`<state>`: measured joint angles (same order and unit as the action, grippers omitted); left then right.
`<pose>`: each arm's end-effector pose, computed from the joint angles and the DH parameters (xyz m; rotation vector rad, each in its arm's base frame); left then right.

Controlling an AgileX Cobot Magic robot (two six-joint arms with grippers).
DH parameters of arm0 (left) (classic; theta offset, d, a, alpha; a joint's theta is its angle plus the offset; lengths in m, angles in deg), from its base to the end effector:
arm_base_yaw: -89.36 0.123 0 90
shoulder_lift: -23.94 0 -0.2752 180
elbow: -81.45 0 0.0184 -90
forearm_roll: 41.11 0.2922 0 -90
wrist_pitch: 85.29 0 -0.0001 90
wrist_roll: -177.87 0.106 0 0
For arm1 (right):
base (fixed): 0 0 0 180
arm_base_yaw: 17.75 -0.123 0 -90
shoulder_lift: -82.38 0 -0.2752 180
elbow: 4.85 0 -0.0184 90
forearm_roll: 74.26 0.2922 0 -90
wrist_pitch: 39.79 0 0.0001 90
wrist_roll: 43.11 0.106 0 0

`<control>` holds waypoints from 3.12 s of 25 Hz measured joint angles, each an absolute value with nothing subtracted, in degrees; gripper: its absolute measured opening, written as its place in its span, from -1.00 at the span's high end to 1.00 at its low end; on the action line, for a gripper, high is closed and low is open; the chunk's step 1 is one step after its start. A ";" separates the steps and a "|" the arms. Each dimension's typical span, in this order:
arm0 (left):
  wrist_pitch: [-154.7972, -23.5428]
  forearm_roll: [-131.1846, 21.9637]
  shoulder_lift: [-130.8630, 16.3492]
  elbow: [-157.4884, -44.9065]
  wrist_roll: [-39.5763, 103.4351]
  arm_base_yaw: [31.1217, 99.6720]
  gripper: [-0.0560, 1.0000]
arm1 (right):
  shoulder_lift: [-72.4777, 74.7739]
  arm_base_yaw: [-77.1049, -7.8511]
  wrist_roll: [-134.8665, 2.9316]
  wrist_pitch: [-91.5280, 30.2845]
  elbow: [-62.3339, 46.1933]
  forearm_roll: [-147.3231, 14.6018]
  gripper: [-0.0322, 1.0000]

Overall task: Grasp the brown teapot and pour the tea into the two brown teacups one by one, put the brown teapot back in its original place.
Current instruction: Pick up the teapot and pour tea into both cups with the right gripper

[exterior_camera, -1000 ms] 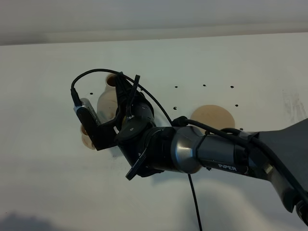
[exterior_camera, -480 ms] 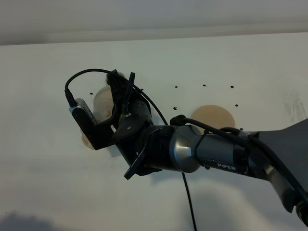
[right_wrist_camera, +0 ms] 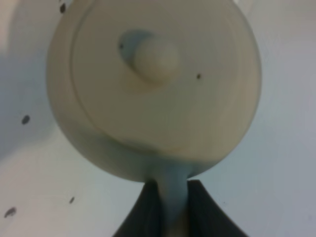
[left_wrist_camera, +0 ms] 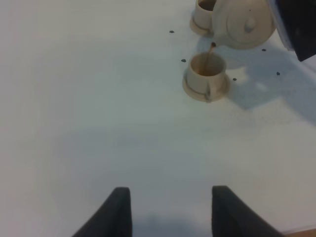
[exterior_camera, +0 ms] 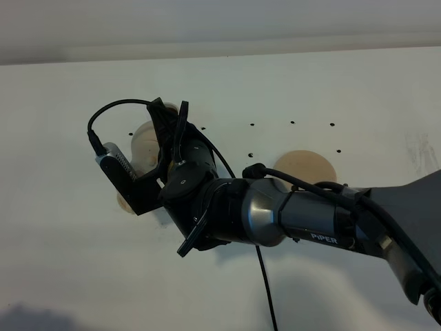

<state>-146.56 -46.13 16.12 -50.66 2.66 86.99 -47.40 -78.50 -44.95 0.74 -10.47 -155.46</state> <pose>0.0522 -0.0103 0.2924 0.1324 2.0352 -0.0783 0.2983 0.3933 0.1317 -1.9954 1.0942 -0.9762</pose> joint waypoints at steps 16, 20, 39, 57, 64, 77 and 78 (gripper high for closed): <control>-146.56 -46.13 16.12 -50.66 2.66 86.99 0.21 | -47.40 -78.50 -49.35 0.45 -10.47 -155.74 0.77; -146.56 -46.13 16.12 -50.66 2.66 86.99 0.21 | -47.40 -78.50 -49.37 0.41 -10.47 -155.92 0.77; -146.56 -46.13 16.12 -50.66 2.66 86.99 0.21 | -47.40 -78.34 -51.72 -0.18 -11.63 -156.14 0.77; -146.56 -46.13 16.12 -50.66 2.66 86.99 0.21 | -47.40 -78.34 -55.24 -0.34 -11.63 -156.37 0.77; -146.56 -46.13 16.12 -50.66 2.66 86.99 0.21 | -47.40 -78.34 -56.80 -0.41 -11.63 -156.37 0.77; -146.56 -46.13 16.12 -50.66 2.66 86.99 0.21 | -47.40 -78.34 -57.15 -0.41 -11.63 -156.78 0.77; -146.56 -46.13 16.12 -50.66 2.66 86.99 0.21 | -47.40 -78.34 -57.20 -0.36 -11.63 -156.84 0.77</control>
<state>-146.56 -46.13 16.12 -50.66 2.66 86.99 -47.40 -78.34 -57.20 -0.36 -11.63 -156.84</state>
